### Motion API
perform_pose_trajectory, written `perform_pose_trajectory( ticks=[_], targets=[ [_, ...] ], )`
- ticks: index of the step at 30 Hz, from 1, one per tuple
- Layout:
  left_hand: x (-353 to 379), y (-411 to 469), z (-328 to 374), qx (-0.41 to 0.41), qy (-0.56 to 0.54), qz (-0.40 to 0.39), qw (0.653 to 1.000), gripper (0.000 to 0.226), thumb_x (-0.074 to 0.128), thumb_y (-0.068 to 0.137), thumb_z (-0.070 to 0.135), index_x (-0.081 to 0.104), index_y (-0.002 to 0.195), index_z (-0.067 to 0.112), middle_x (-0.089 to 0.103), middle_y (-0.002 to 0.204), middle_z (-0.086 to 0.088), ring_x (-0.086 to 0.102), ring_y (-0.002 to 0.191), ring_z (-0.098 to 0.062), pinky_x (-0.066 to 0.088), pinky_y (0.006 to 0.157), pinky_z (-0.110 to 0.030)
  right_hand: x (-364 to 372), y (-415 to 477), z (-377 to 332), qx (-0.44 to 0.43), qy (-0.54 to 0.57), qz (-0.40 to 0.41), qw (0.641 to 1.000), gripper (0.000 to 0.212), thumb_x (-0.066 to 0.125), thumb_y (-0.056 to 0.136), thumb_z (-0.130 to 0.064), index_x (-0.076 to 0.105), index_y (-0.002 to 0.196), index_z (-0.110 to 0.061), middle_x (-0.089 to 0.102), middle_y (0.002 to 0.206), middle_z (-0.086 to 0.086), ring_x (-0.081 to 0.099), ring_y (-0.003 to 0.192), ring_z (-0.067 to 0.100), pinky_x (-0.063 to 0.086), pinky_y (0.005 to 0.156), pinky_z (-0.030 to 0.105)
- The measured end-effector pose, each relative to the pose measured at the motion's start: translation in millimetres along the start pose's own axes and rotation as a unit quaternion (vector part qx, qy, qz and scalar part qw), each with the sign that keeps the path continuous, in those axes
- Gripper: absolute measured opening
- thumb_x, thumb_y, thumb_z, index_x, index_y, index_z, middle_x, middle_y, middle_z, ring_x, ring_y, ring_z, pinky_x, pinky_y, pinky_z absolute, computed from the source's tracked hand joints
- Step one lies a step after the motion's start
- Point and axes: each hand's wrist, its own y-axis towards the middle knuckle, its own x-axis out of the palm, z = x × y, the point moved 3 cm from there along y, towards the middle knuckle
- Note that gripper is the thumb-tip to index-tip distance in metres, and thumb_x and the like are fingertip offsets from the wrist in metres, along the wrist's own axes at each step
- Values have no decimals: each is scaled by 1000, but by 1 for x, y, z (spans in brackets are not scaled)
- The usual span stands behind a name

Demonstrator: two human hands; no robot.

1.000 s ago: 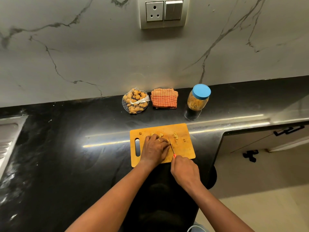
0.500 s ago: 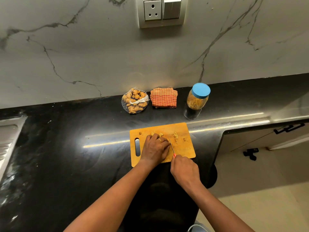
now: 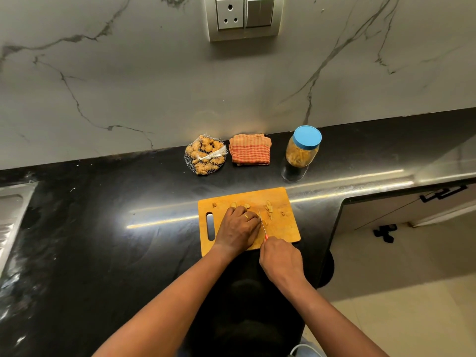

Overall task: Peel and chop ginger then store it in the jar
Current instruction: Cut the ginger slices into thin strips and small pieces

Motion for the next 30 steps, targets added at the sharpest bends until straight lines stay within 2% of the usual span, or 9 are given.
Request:
perform_pose_trajectory(
  ticks=[6, 9, 19, 22, 25, 30],
  targets=[
    [-4, 1, 2, -4, 6, -7, 1000, 21, 55, 92, 32, 73, 88, 21, 71, 94, 5, 57, 82, -23, 40, 67, -36, -7, 14, -6, -9, -25, -5, 1000, 28, 38, 99, -18, 66, 103, -12, 71, 98, 7, 70, 88, 26, 50, 64, 33],
    [-5, 1, 1, -14, 15, -21, 1000, 23, 54, 92, 35, 73, 90, 22, 71, 96, 6, 57, 84, -22, 41, 69, -36, -1, 4, 1, -3, -28, -12, 1000, 28, 37, 102, -22, 64, 103, -14, 70, 96, 4, 70, 85, 24, 52, 65, 33],
    [-6, 0, 6, -71, 11, -33, 997, 27, 50, 92, 35, 74, 88, 23, 71, 95, 8, 57, 88, -21, 42, 70, -37, -4, 8, 10, -18, -12, 7, 1000, 35, 33, 105, -32, 63, 102, -14, 69, 97, 5, 68, 87, 25, 45, 63, 33],
    [-8, -1, 10, -96, -6, -30, 995, 26, 51, 90, 34, 73, 85, 23, 71, 93, 8, 58, 88, -22, 44, 70, -37, -7, 18, 12, -23, -3, 16, 1000, 37, 32, 105, -33, 64, 102, -14, 69, 98, 6, 68, 89, 27, 45, 65, 33],
    [-8, -1, 10, -120, -18, -24, 992, 24, 53, 88, 35, 74, 85, 23, 71, 94, 9, 58, 89, -21, 44, 70, -36, -6, 21, 15, -38, 2, 22, 999, 38, 31, 105, -34, 64, 99, -15, 69, 92, 5, 67, 82, 25, 41, 59, 31],
    [-5, -3, 11, -144, -28, -14, 989, 16, 62, 86, 34, 74, 86, 23, 72, 94, 10, 57, 92, -19, 44, 72, -36, -3, 21, 22, -34, 43, 18, 998, 42, 30, 105, -39, 63, 95, -16, 67, 89, 4, 62, 74, 21, 47, 62, 33]
  ],
)
